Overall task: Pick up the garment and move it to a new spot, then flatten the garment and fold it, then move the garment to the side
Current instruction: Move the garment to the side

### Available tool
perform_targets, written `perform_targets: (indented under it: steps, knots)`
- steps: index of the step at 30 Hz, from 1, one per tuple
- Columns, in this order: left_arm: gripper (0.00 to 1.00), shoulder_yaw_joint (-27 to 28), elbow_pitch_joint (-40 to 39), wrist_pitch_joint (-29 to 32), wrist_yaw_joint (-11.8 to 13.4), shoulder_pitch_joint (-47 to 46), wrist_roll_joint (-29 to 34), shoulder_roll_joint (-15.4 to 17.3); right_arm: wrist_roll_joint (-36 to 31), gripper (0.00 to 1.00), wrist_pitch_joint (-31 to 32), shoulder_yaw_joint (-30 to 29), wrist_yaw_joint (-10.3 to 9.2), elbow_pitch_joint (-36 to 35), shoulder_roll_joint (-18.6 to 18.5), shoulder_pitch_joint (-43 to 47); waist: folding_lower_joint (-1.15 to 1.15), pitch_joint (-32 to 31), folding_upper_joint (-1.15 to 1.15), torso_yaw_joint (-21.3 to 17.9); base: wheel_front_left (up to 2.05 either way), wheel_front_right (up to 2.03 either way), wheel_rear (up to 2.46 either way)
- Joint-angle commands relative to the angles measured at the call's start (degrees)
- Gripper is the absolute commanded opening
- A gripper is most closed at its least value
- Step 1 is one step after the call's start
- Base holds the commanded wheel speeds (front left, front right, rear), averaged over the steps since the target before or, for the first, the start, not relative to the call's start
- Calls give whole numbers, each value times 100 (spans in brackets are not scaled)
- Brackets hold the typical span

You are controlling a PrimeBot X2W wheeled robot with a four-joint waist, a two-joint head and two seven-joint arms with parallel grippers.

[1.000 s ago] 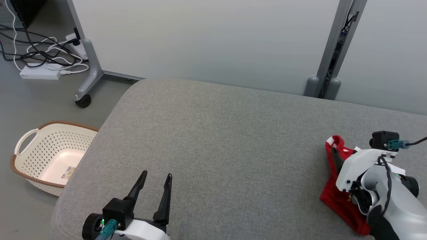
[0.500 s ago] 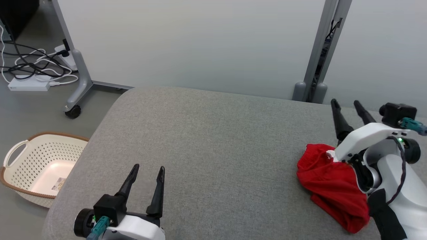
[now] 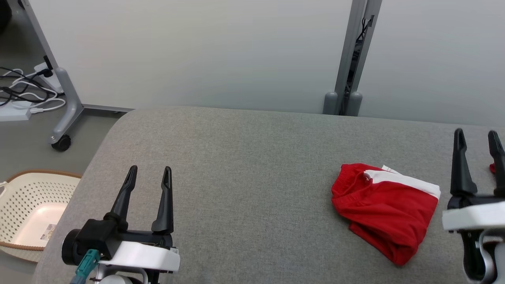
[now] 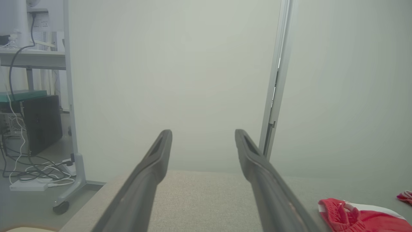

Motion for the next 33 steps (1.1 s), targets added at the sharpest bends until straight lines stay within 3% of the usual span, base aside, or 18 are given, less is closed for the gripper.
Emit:
perform_targets:
  steps: [1, 8, 20, 27, 33]
  knots:
    - [100, 43, -59, -3, 14, 50, 20, 23, -69, 100, -20, -150, 0, -304, 153, 334, 0, 15, 0, -53, 0, 0, 0]
    - [100, 40, -76, -3, -24, 257, 155, 20, -374, 100, -22, -340, 0, -747, 446, 1213, 0, 28, 0, -201, 0, 0, 0]
    - [100, -35, -33, -3, -58, 334, 177, 22, -333, 100, -23, -414, 0, -537, 489, 1284, 0, 72, 0, -201, 0, 0, 0]
    - [100, -100, 59, -3, -114, 338, 150, 20, 54, 100, 82, -449, 0, 418, 489, 1111, 0, 184, 0, -126, 0, 0, 0]
    - [100, -160, 135, -3, -187, 280, 191, 22, 745, 100, 649, -599, 0, 1264, 484, 659, 0, 384, 0, -21, 0, 0, 0]
